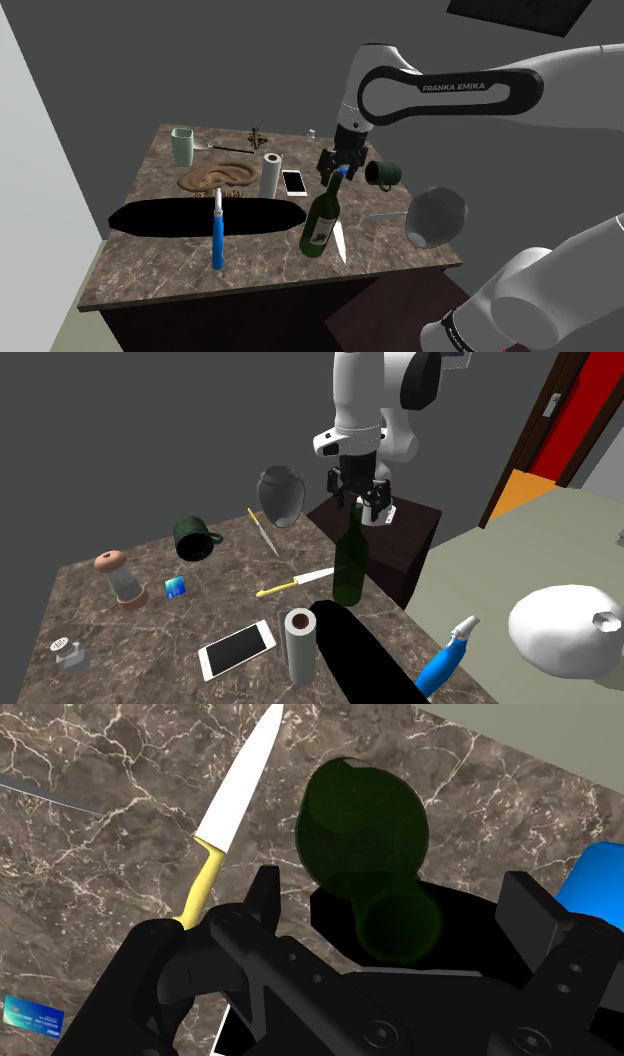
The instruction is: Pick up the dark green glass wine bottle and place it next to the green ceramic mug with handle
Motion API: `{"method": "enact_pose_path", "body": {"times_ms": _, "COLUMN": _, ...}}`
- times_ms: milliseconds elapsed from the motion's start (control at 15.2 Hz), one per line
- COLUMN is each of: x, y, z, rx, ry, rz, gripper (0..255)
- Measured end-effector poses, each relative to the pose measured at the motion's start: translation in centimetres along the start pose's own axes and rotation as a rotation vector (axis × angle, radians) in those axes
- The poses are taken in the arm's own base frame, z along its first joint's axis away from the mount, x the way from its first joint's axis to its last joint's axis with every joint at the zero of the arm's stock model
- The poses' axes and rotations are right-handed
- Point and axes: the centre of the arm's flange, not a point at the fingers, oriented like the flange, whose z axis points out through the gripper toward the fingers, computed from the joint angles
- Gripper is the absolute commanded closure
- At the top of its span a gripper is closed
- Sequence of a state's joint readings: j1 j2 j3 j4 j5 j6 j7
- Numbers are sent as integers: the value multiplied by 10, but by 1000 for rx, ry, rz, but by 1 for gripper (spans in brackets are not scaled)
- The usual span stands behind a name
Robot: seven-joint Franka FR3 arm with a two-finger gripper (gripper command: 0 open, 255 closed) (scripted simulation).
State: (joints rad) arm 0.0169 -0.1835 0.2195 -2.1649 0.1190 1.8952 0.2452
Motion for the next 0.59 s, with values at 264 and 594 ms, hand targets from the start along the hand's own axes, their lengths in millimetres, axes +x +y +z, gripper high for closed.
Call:
{"method": "enact_pose_path", "body": {"times_ms": 264, "x": 0, "y": 0, "z": 1, "rx": 0, "ry": 0, "rz": 0, "gripper": 0}}
{"method": "enact_pose_path", "body": {"times_ms": 594, "x": 0, "y": 0, "z": 1, "rx": 0, "ry": 1, "rz": 0, "gripper": 255}}
